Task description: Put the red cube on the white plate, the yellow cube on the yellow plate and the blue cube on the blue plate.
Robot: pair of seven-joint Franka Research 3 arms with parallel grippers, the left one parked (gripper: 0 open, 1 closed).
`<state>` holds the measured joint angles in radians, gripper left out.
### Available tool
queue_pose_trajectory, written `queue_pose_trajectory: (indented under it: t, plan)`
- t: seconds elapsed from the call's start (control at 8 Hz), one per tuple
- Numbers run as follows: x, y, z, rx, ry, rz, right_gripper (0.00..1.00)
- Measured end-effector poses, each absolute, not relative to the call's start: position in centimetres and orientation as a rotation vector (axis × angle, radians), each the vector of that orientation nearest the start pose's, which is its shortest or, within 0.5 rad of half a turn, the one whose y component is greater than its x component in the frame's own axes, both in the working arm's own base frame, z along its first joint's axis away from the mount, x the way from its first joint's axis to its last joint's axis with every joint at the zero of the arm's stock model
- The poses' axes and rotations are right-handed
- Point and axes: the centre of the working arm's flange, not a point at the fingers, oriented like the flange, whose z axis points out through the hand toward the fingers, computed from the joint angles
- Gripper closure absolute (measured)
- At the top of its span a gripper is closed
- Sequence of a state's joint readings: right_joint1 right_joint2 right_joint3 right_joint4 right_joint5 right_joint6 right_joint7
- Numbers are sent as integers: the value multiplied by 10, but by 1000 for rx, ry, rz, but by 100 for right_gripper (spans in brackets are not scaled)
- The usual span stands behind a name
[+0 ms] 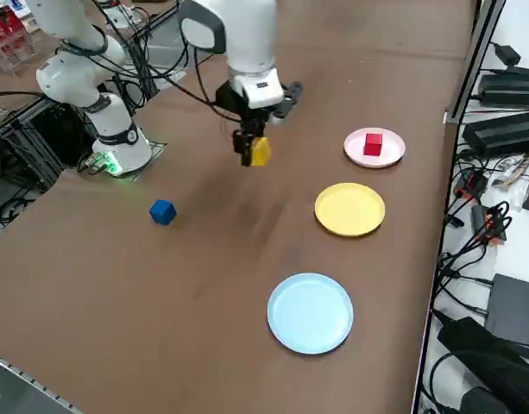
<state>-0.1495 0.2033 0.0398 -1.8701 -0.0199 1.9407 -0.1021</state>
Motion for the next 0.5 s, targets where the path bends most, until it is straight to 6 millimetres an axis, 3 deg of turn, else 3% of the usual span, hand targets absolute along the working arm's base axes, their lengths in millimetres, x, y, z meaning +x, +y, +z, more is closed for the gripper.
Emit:
queue_pose_trajectory:
  t: [0.12, 0.5]
  plan:
    - [621, -66, 400, -3129, -12, 195, 30]
    - [689, -60, 369, -3128, 28, 149, 30]
